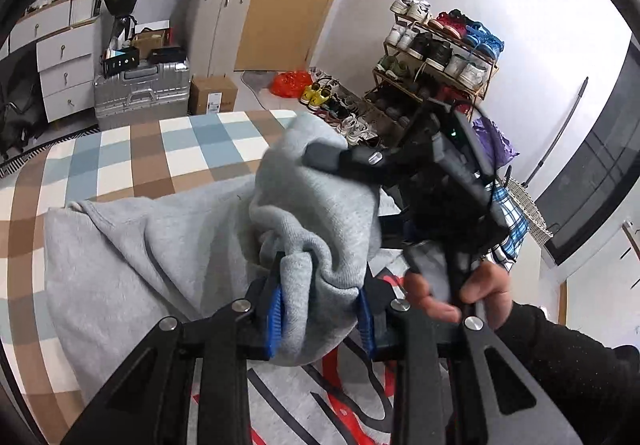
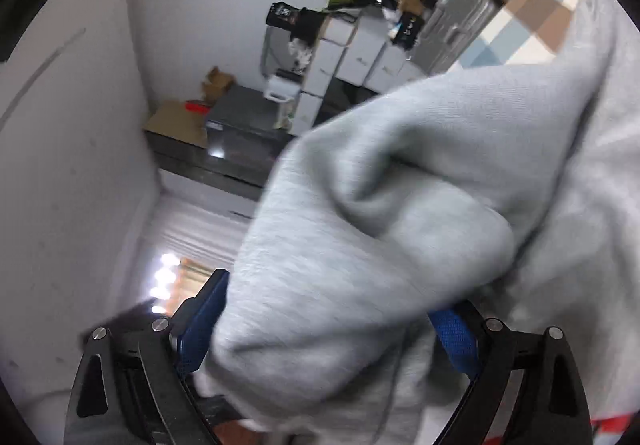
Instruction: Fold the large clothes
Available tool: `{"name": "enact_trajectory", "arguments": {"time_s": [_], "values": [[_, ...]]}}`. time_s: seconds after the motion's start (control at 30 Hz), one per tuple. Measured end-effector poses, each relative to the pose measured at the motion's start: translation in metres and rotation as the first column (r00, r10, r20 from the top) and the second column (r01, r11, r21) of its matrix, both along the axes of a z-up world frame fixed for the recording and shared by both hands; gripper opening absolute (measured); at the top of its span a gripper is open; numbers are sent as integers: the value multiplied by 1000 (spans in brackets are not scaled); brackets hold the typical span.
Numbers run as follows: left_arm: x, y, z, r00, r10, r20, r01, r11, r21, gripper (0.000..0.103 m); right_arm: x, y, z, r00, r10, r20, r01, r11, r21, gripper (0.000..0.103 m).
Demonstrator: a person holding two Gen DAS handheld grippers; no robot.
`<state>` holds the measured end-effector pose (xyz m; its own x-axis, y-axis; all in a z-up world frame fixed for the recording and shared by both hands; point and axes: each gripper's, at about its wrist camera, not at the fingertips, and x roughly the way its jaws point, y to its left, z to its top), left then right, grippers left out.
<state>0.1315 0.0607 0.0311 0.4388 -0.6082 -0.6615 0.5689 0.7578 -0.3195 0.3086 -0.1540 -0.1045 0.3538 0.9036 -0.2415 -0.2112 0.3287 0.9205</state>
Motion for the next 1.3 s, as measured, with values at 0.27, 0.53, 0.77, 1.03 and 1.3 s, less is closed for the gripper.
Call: {"name": "enact_trajectory", "arguments": {"time_s": [0.27,0.53,0.77,1.03,1.3], "values": [[-37,-41,-59,996,-90,-28,93,991,98,24,-42,-82,-40,977,-97,-191,54,974,-220,95],[-33,-34,-66,997,-27,-66,26,1000,-12,24,-41,-94,-40,955,-158,-253,114,977,-178,96],[-41,-33,-66,999,-39,-11,39,999,-8,24,-8,-43,-48,946,-66,-317,38,995,-93,96],[-46,-27,-68,997,-57,44,57,998,12,24,12,-21,-9,996,-3,-93,-1,999,-47,95],[-49,-44,-93,992,-127,4,125,982,138,28,-48,-59,-5,998,-65,-7,45,756,-653,84]]}}
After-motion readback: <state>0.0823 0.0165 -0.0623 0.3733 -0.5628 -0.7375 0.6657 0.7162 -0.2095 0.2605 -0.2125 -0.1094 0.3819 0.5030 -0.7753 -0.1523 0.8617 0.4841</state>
